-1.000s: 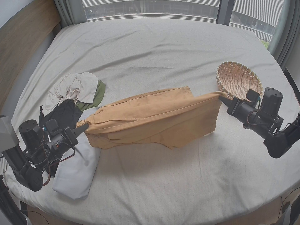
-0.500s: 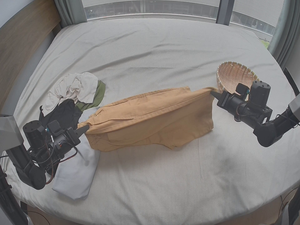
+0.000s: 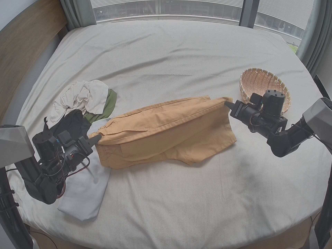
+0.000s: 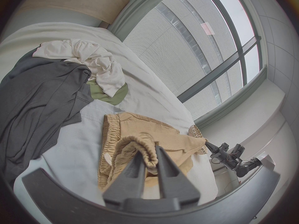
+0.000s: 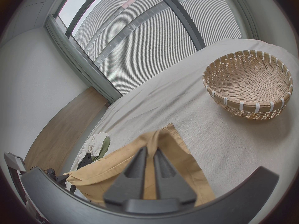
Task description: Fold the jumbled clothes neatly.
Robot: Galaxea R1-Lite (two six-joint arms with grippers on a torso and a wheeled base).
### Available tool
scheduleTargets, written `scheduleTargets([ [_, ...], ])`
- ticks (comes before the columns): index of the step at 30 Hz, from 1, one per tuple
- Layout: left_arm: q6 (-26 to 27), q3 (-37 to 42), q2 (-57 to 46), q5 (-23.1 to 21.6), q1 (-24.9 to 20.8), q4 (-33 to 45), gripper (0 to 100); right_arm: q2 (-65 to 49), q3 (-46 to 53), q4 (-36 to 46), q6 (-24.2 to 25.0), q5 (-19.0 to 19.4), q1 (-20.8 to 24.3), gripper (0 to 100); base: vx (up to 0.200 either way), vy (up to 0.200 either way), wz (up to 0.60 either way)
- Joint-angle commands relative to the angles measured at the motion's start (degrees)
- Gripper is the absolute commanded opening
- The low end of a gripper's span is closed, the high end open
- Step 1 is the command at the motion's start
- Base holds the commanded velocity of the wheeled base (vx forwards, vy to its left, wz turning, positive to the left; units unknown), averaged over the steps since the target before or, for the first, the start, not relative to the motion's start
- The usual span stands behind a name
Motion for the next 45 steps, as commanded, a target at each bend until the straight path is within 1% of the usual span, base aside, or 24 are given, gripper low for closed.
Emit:
scheduleTargets([
  [1, 0.0, -2.1, 2.5, 1.2, 0.1, 0.0, 100, 2.2, -1.5, -0.5, 0.2, -0.2, -0.1, 100, 0.000, 0.000, 0.00],
  [2, 0.0, -3.6, 3.2, 3.0, 0.6, 0.1, 100, 2.8, -2.2, -0.7, 0.3, -0.3, -0.2, 100, 0.000, 0.000, 0.00],
  [5, 0.0, -4.0, 3.1, 4.9, 1.1, 0.2, 100, 1.9, -1.2, -0.8, 0.6, -0.3, -0.1, 100, 0.000, 0.000, 0.00],
  [6, 0.0, -4.0, 3.1, 4.9, 1.1, 0.2, 100, 1.9, -1.2, -0.8, 0.6, -0.3, -0.1, 100, 0.000, 0.000, 0.00],
  [8, 0.0, -3.7, 2.5, 6.8, 1.4, 0.1, 100, -1.3, 4.0, -0.5, 0.6, -0.4, 0.1, 100, 0.000, 0.000, 0.00],
  [10, 0.0, -2.8, 1.2, 6.9, 1.1, -0.1, 100, -2.8, 8.1, 0.0, 0.7, -0.4, 0.3, 100, 0.000, 0.000, 0.00],
  [11, -0.1, -1.7, -0.4, 6.4, 0.6, -0.1, 100, -3.4, 10.8, 0.0, 1.4, -0.4, 0.4, 100, 0.000, 0.000, 0.00],
  [13, -0.1, -0.2, -2.2, 6.0, 0.1, -0.2, 100, -4.0, 13.3, -0.1, 2.6, -0.4, 0.4, 100, 0.000, 0.000, 0.00],
  [14, -0.6, 1.6, -4.0, 5.2, -1.5, -0.2, 100, -4.7, 16.3, -0.2, 5.2, -0.3, 0.9, 100, 0.000, 0.000, 0.00],
  [16, -1.1, 4.3, -6.0, 3.4, -3.5, -0.2, 100, -4.7, 18.6, -0.6, 9.2, -0.3, 1.2, 100, 0.000, 0.000, 0.00],
  [19, -0.5, 9.6, -8.7, -0.7, -6.3, -0.3, 100, -4.4, 21.4, -0.7, 14.4, -0.3, 1.5, 100, 0.000, 0.000, 0.00],
  [22, -0.2, 11.5, -9.7, -1.6, -7.8, -0.2, 100, -3.5, 22.4, -0.7, 15.1, -0.3, 1.5, 100, 0.000, 0.000, 0.00],
  [24, -0.2, 13.1, -9.9, -1.3, -9.9, -0.3, 100, -1.0, 22.2, -0.8, 15.1, -0.4, 1.4, 100, 0.000, 0.000, 0.00],
  [26, -0.1, 13.3, -9.9, -1.2, -10.3, -0.3, 100, 1.0, 21.7, -1.1, 15.2, -0.4, 1.3, 100, 0.000, 0.000, 0.00],
  [32, 0.0, 13.9, -9.9, -1.2, -9.9, -0.3, 100, 4.0, 19.4, -1.3, 15.9, -0.5, 1.4, 100, 0.000, 0.000, 0.00],
  [34, 0.2, 14.1, -9.9, -1.1, -9.9, -0.3, 100, 5.2, 17.2, -1.4, 16.0, -0.8, 1.5, 100, 0.000, 0.000, 0.00],
  [38, 1.3, 14.5, -9.8, -1.1, -9.9, -0.3, 100, 8.0, 12.4, -1.4, 16.4, -2.9, 2.5, 100, 0.000, 0.000, 0.00],
  [40, 1.5, 14.5, -9.8, -1.1, -9.8, -0.3, 100, 8.7, 10.8, -1.7, 17.1, -3.7, 2.8, 100, 0.000, 0.000, 0.00],
  [41, 1.6, 14.5, -9.8, -1.1, -9.7, -0.3, 100, 9.5, 8.6, -1.7, 18.2, -4.3, 3.3, 100, 0.000, 0.000, 0.00],
  [45, 1.6, 14.7, -9.8, -1.1, -9.7, -0.3, 100, 10.8, 5.7, -1.7, 19.1, -4.6, 3.6, 100, 0.000, 0.000, 0.00],
])
